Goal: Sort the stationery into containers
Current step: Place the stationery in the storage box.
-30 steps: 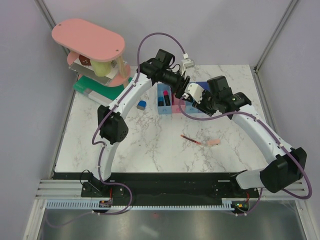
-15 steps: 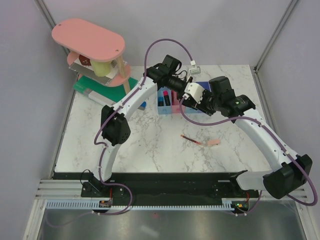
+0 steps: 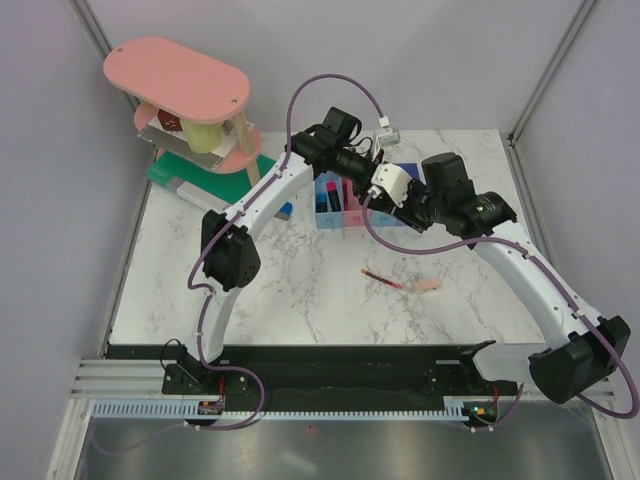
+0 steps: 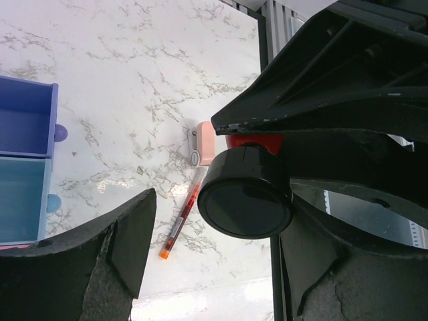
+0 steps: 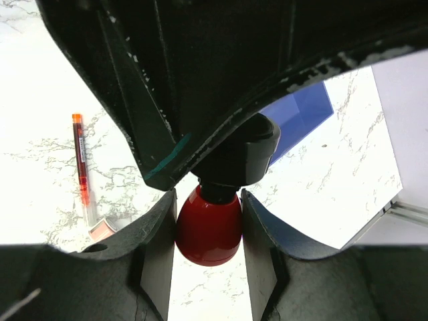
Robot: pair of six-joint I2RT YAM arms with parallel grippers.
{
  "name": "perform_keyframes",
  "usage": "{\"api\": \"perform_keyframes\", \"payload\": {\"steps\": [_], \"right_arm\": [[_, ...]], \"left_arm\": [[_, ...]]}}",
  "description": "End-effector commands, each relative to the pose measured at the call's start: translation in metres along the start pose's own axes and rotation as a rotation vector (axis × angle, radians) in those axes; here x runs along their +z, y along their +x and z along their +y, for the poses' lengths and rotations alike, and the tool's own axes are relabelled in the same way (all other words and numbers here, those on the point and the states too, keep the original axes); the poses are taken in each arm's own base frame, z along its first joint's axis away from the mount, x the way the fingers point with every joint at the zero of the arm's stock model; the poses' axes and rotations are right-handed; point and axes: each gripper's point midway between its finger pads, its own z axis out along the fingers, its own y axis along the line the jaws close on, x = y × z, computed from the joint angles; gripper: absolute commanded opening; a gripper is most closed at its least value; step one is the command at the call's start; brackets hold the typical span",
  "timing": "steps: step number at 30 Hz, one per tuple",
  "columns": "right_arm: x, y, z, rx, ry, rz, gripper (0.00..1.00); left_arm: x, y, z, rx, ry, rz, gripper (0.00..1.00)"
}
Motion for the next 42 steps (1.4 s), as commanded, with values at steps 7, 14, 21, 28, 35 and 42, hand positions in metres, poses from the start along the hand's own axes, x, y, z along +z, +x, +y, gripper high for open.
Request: {"api": "perform_keyframes", "payload": {"steps": [7,14,21,28,35,42], "right_arm": [[-0.028,-0.040,-0.010,0.026,0.025,-0.131,0.00],[-0.033,-0.051,-0.010,0.032,0.017,-0.158,0.00],[-0.032,-0.055,-0.010,0.040,0.015,-0.170,0.01],[-0.031,-0.060,-0.013,0.051,0.021,-0.186,0.00],[-0.026,-0.050,-0.021,0.023,0.066,-0.140,0.00],[-0.017,-0.036,-0.024,0.038,0.097,-0.104,0.00]], "left_arm": [[0.000,-0.004,0.029,0.032,-0.065,-0.016,0.79],[0.003,0.003,0.043,0.019,-0.096,-0.003,0.79],[0.004,0.001,0.042,0.014,-0.090,-0.009,0.79],[0.004,0.002,0.040,0.008,-0.082,-0.009,0.79],[-0.014,-0.007,0.036,0.025,-0.131,-0.023,0.79],[-0.091,0.000,0.038,-0.016,-0.242,-0.071,0.79]]}}
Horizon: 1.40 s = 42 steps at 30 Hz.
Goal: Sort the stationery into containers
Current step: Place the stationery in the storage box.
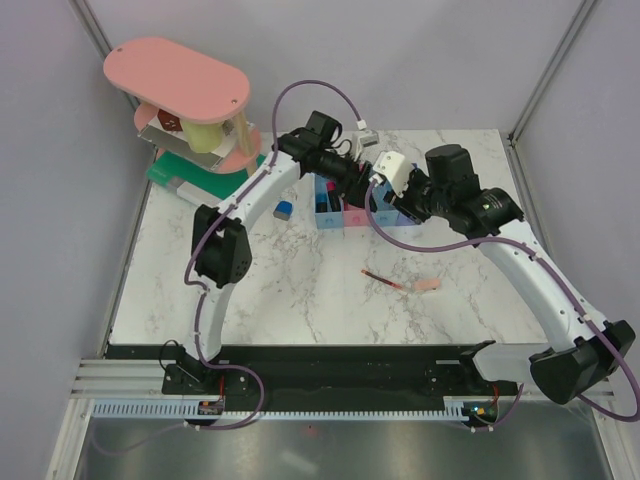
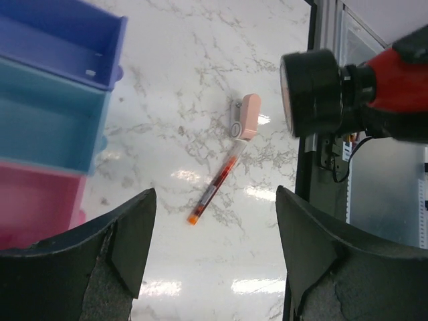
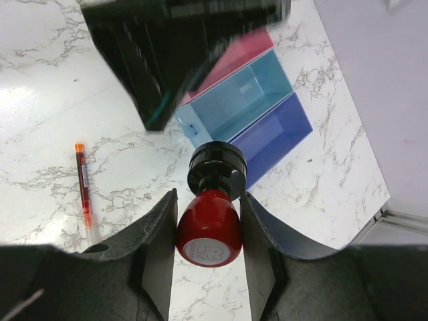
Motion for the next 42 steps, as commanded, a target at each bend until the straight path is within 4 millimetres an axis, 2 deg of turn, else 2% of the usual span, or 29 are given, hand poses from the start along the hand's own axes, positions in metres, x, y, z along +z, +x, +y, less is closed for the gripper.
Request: {"api": "perform_keyframes", "payload": {"steps": [1,3,4,6,7,8,9,10,11,12,13,14,19,20,21,22,23,25,27,28,31,35,37,42], "right_arm": [[0.002,-0.004,-0.015,0.008,0.066,-0.022,0.00],[0.009,-0.002,-0.020,0.019,0.071,-0.012,0.00],[0.011,-0.001,-0.025,0.026,0.079,-0.009,0.00],[0.020,0.001,-0.032,0.042,0.082,0.001,0.00],[0.024,0.005,-0.040,0.055,0.090,0.014,0.00],[0.037,0.014,-0.042,0.070,0.072,0.047,0.00],[0.040,0.009,-0.051,0.076,0.068,0.032,0.00],[0.043,0.019,-0.061,0.095,0.069,0.055,0.00],[0.060,0.031,-0.064,0.115,0.040,0.093,0.00],[0.061,0.026,-0.079,0.121,0.054,0.078,0.00],[0.065,0.035,-0.088,0.142,0.042,0.095,0.00],[0.077,0.036,-0.099,0.149,0.039,0.101,0.00],[0.110,0.050,-0.121,0.156,-0.004,0.143,0.00],[0.125,0.057,-0.118,0.166,-0.037,0.150,0.00],[0.126,0.051,-0.125,0.164,-0.034,0.136,0.00],[0.139,0.057,-0.124,0.168,-0.054,0.149,0.00],[0.142,0.053,-0.128,0.168,-0.052,0.135,0.00],[0.158,0.061,-0.124,0.181,-0.081,0.144,0.00],[0.167,0.061,-0.126,0.190,-0.088,0.136,0.00],[0.177,0.067,-0.123,0.201,-0.099,0.149,0.00],[0.188,0.078,-0.123,0.210,-0.098,0.172,0.00],[0.190,0.089,-0.122,0.221,-0.089,0.182,0.00],[0.189,0.091,-0.128,0.222,-0.065,0.175,0.00],[0.191,0.107,-0.125,0.236,-0.071,0.197,0.00]], "left_arm": [[-0.090,-0.027,0.003,0.060,-0.136,-0.123,0.79],[-0.109,-0.022,-0.001,0.051,-0.156,-0.138,0.79],[-0.124,-0.019,0.004,0.041,-0.180,-0.152,0.79],[-0.134,-0.009,0.002,0.028,-0.196,-0.151,0.79],[-0.147,-0.012,-0.008,0.052,-0.212,-0.168,0.79],[-0.153,-0.012,-0.013,0.061,-0.217,-0.174,0.79],[-0.152,-0.002,-0.015,0.058,-0.216,-0.159,0.79],[-0.161,-0.005,-0.028,0.089,-0.228,-0.171,0.79],[-0.163,-0.003,-0.033,0.098,-0.231,-0.169,0.79],[-0.163,0.004,-0.036,0.103,-0.231,-0.159,0.79],[-0.166,0.008,-0.040,0.102,-0.241,-0.155,0.79],[-0.170,0.008,-0.049,0.118,-0.247,-0.158,0.79],[-0.175,0.028,-0.064,0.122,-0.257,-0.121,0.79],[-0.176,0.034,-0.068,0.109,-0.254,-0.106,0.79],[-0.177,0.038,-0.073,0.119,-0.253,-0.100,0.79],[-0.178,0.042,-0.075,0.120,-0.259,-0.093,0.79],[-0.178,0.050,-0.077,0.105,-0.258,-0.077,0.79],[-0.182,0.053,-0.083,0.123,-0.276,-0.074,0.79],[-0.184,0.061,-0.088,0.125,-0.284,-0.063,0.79],[-0.185,0.063,-0.091,0.123,-0.287,-0.061,0.79],[-0.188,0.072,-0.096,0.124,-0.303,-0.045,0.80],[-0.194,0.076,-0.098,0.139,-0.333,-0.035,0.80],[-0.194,0.077,-0.099,0.138,-0.333,-0.033,0.80],[-0.192,0.080,-0.099,0.119,-0.320,-0.032,0.80]]}}
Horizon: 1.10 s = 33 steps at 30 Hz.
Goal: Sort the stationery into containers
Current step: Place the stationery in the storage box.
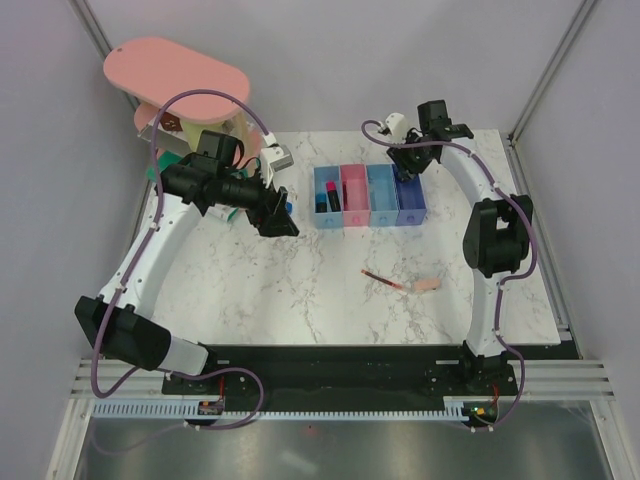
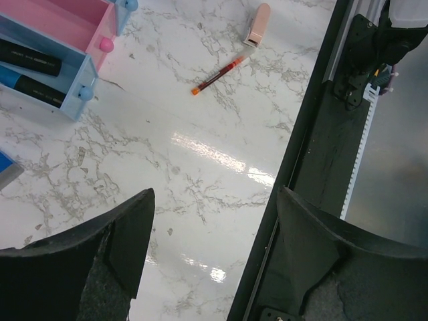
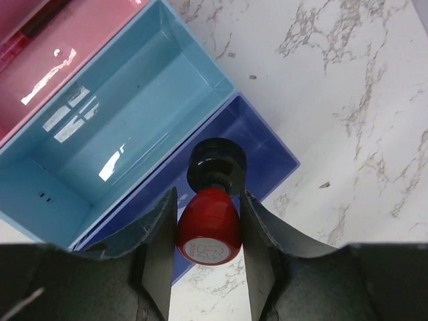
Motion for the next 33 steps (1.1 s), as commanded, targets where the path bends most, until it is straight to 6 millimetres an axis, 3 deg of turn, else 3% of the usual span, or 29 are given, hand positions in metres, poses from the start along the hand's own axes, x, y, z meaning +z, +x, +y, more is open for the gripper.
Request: {"api": "perform_keyframes", "payload": {"steps": [1,8,15,21,28,31,33], "right_arm": [[-0.004,-0.003,-0.003,0.000,0.007,-0.033,0.00],[0.012,0.014,-0.001,0.002,0.001,-0.001,0.01],[0.016,0.011,-0.005,0.000,0.019,-0.012,0.40],[0.008,0.001,-0.013,-0.013,0.055,-0.038,0.57],[0.004,-0.001,-0.018,-0.019,0.077,-0.038,0.64],[-0.006,-0.008,-0.023,-0.019,0.107,-0.060,0.65],[-0.025,-0.017,-0.024,-0.025,0.129,-0.090,0.65]], "left_arm": [[-0.003,0.005,0.001,0.022,-0.004,0.008,0.80],[-0.003,0.007,0.000,0.029,-0.003,0.010,0.81],[0.006,0.025,0.006,-0.006,0.006,0.049,0.82],[0.012,0.035,0.004,-0.042,0.033,0.054,0.81],[0.012,0.036,0.003,-0.045,0.037,0.043,0.81],[0.013,0.039,0.002,-0.047,0.038,0.045,0.81],[0.013,0.043,0.004,-0.045,0.032,0.051,0.81]]}}
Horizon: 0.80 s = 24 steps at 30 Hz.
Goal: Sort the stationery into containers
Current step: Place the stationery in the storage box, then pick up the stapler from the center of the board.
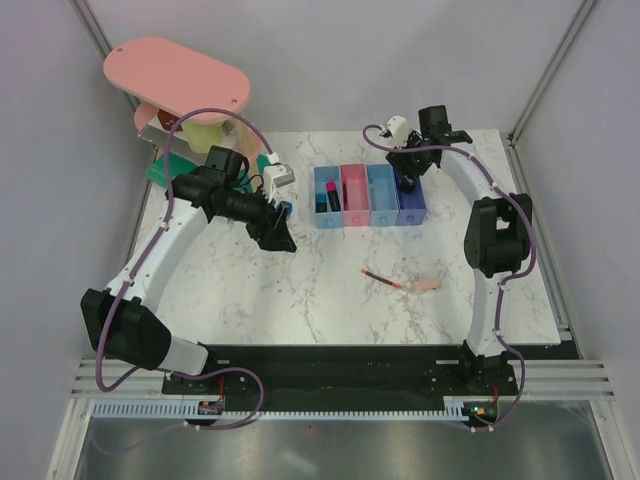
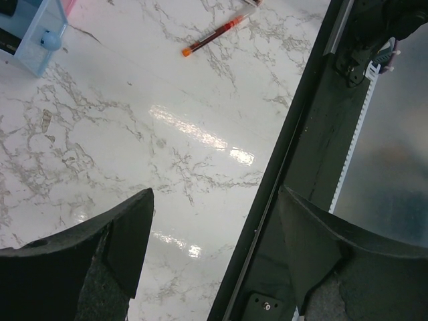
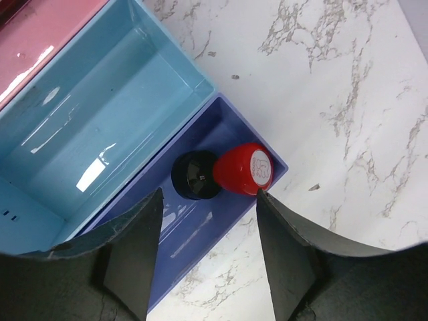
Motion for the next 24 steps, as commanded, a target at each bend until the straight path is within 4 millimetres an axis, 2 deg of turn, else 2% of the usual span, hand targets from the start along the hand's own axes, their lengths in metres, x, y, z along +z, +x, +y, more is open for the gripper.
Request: {"api": "perform_keyframes", "payload": {"steps": [1,2,4,5,8,10,12,13,14,16,17,19,20,24], "right_arm": [[-0.047,-0.037,-0.015,-0.025,0.086,-0.115,0.65],[-0.064,-0.042,-0.013,-0.031,0.098,-0.136,0.65],[-0.082,-0.046,-0.007,-0.048,0.095,-0.154,0.65],[-0.098,-0.046,-0.004,-0.068,0.102,-0.162,0.66],[-0.120,-0.033,0.013,-0.096,0.073,-0.130,0.66],[-0.136,-0.018,0.029,-0.106,0.037,-0.087,0.65],[-0.134,0.015,0.057,-0.119,-0.048,-0.015,0.65],[-0.144,0.022,0.067,-0.136,-0.059,-0.012,0.64],[-0.136,0.050,0.087,-0.132,-0.120,0.046,0.64],[-0.143,0.074,0.109,-0.178,-0.178,0.085,0.63],[-0.138,0.101,0.128,-0.179,-0.231,0.141,0.63],[-0.143,0.122,0.143,-0.251,-0.264,0.182,0.63],[-0.141,0.144,0.159,-0.269,-0.304,0.230,0.63],[-0.145,0.169,0.182,-0.382,-0.336,0.284,0.66]], "left_arm": [[-0.002,-0.002,0.000,0.045,-0.001,-0.030,0.81],[-0.002,0.001,0.001,0.044,-0.003,-0.027,0.81],[-0.002,0.002,0.003,0.045,-0.006,-0.029,0.81],[-0.001,0.003,0.003,0.045,-0.006,-0.029,0.82],[0.000,0.002,0.004,0.044,0.001,-0.039,0.81],[-0.001,0.000,0.002,0.044,0.003,-0.047,0.81],[-0.002,-0.003,0.001,0.052,0.000,-0.057,0.82],[-0.003,-0.003,0.000,0.055,-0.004,-0.061,0.82],[-0.003,-0.003,0.001,0.057,-0.009,-0.061,0.81],[-0.005,-0.003,0.000,0.063,-0.020,-0.063,0.81],[-0.005,-0.002,0.001,0.063,-0.023,-0.061,0.82],[-0.008,-0.002,-0.001,0.079,-0.032,-0.065,0.82],[-0.009,-0.002,-0.001,0.091,-0.037,-0.065,0.82],[-0.015,-0.001,0.003,0.108,-0.078,-0.038,0.82]]}}
